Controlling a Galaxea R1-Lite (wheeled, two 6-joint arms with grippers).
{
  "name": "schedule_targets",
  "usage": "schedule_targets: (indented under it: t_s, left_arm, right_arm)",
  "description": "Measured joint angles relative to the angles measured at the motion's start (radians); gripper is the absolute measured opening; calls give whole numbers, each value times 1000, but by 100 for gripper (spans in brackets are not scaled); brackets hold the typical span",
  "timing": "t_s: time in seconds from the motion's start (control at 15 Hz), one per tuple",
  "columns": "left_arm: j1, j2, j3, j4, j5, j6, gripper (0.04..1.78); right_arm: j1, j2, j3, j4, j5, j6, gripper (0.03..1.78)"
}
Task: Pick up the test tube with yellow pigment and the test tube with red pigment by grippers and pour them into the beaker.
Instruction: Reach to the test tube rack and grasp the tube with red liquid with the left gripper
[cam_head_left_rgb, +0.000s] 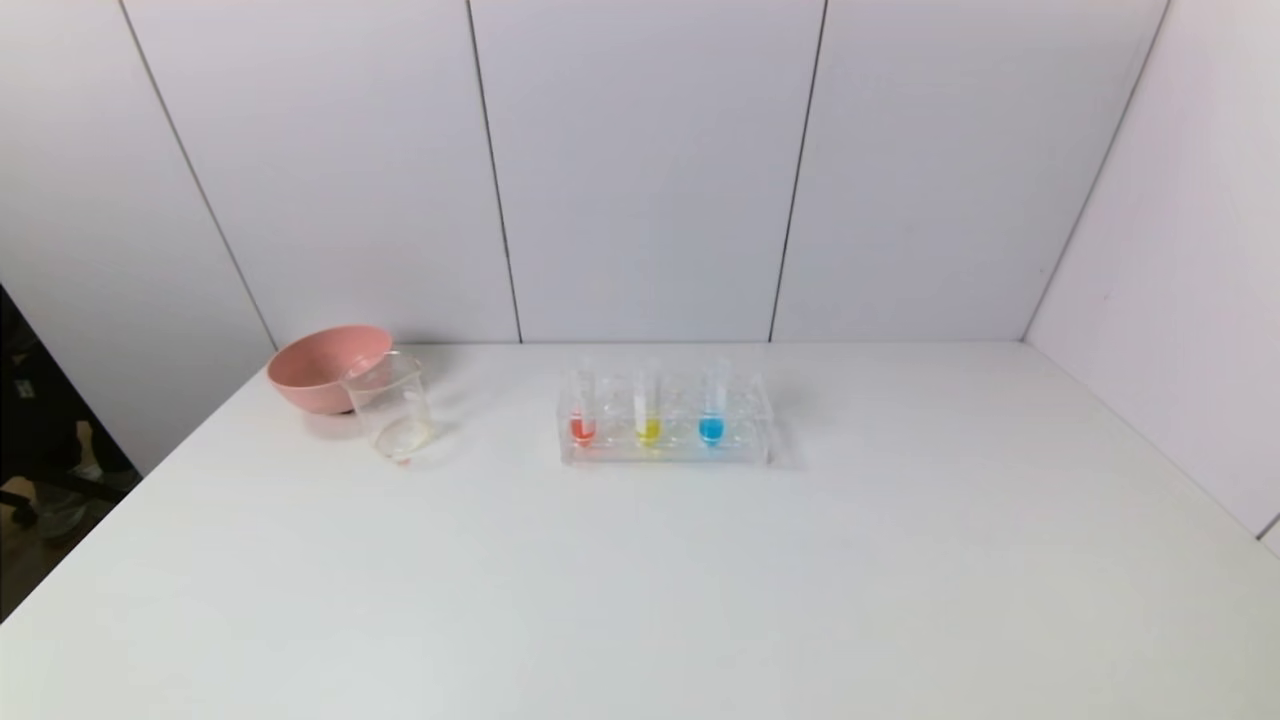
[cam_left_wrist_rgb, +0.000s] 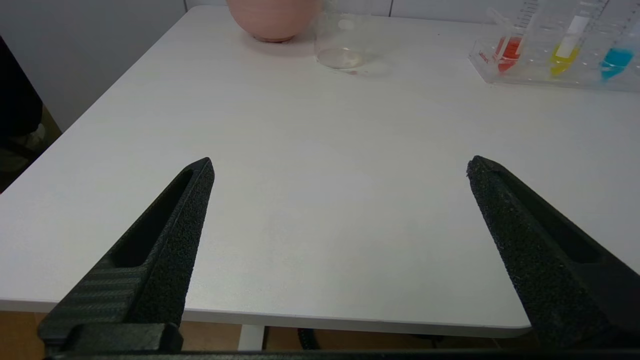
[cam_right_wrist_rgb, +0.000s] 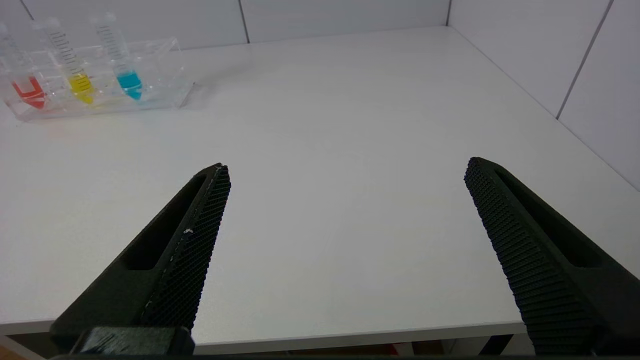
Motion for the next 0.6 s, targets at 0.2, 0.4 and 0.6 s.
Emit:
schedule_targets:
  t_s: [0.2,0.4,0.6]
  left_arm:
    - [0,0,0,0,0,0,176]
    - [0,0,0,2,3,11,176]
    - [0,0,0,0,3,6,176]
  right_arm:
    - [0,0,0,0,0,0,171]
    - [0,0,0,0,0,0,171]
    - [0,0,0,0,0,-1,171]
